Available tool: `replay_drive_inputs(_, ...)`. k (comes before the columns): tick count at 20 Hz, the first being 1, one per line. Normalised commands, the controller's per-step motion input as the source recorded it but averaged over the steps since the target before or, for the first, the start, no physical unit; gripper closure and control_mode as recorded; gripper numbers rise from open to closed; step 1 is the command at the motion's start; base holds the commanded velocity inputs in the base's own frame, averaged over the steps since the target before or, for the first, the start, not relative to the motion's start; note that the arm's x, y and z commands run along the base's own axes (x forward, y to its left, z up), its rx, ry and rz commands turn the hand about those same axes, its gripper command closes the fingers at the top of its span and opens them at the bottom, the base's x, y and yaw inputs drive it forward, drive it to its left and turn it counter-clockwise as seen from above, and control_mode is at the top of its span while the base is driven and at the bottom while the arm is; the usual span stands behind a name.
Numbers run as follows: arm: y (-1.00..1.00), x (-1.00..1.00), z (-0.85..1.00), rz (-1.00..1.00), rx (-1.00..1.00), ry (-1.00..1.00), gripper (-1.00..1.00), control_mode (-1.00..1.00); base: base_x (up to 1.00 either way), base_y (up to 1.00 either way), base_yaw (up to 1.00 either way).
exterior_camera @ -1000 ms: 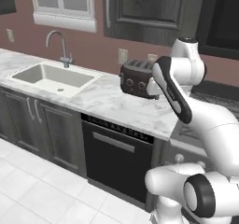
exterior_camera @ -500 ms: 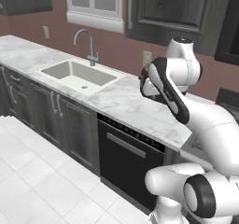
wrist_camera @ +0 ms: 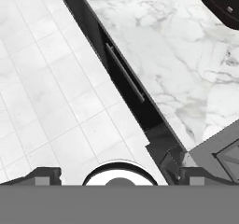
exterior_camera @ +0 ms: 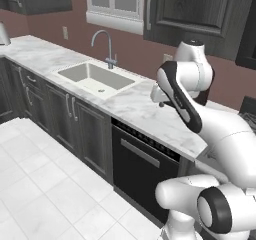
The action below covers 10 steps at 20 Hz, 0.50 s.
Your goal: Open the dishwasher door and pull out the top rack.
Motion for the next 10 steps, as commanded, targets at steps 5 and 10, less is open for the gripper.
replay_drive_inputs(5,0.0,0.0,0.0,0.0,0.0,0.0,-1.0,1.0,0.0,0.0,0.0)
replay_drive_inputs(10,0.5,0.0,-0.84,0.02,-0.18,0.1,-1.0,-1.0,0.0,0.0,0.0)
